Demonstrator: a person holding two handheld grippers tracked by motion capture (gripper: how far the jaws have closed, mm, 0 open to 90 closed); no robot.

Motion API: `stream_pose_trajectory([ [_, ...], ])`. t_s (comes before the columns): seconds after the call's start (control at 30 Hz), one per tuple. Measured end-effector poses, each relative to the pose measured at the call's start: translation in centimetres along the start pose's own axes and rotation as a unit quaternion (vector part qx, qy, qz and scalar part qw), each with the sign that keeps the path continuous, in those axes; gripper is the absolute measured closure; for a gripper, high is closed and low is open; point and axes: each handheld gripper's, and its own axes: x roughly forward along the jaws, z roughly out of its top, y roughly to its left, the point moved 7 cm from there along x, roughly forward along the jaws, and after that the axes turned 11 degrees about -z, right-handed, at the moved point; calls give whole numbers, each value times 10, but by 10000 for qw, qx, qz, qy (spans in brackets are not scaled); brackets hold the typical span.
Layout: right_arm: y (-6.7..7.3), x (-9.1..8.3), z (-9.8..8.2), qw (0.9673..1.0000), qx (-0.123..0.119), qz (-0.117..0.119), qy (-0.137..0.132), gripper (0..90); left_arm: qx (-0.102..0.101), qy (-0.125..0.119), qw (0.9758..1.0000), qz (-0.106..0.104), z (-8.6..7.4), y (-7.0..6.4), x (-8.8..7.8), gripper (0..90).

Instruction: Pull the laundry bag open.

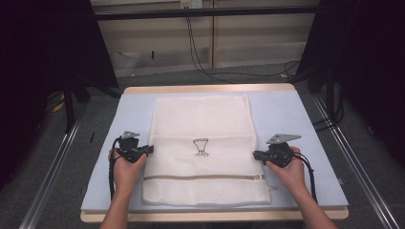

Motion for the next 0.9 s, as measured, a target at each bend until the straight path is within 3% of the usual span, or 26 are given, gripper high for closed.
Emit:
stream_pose_trajectory([
  [0.17, 0, -1, 1, 10000, 8, -18, -12, 853, 5, 8, 10000, 45, 1, 0, -1, 797],
  [0.27, -3, -5, 3, 9999, 20, -56, -133, 790, -57, -291, 9994, 192, 10, -2, -9, 659],
  [0.4, -4, -12, 3, 9997, -1, -113, -222, 772, 80, -368, 9993, -20, 17, -12, -13, 560],
  [0.5, -6, -18, 4, 9994, -1, -106, -339, 839, 117, -416, 9987, -275, 21, -26, -9, 528],
  [0.53, -6, -23, 4, 9992, -4, -37, -402, 881, 211, -376, 9983, -382, 22, -34, -6, 489],
  [0.6, -6, -27, 3, 9990, -92, 0, -447, 893, 233, -383, 9981, -420, 22, -38, -5, 459],
  [0.63, -6, -29, 3, 9988, -120, 35, -475, 896, 296, -331, 9975, -550, 22, -45, -2, 444],
  [0.9, 2, -35, 1, 9984, -289, 118, -474, 900, 431, -246, 9956, -794, 23, -62, 5, 380],
])
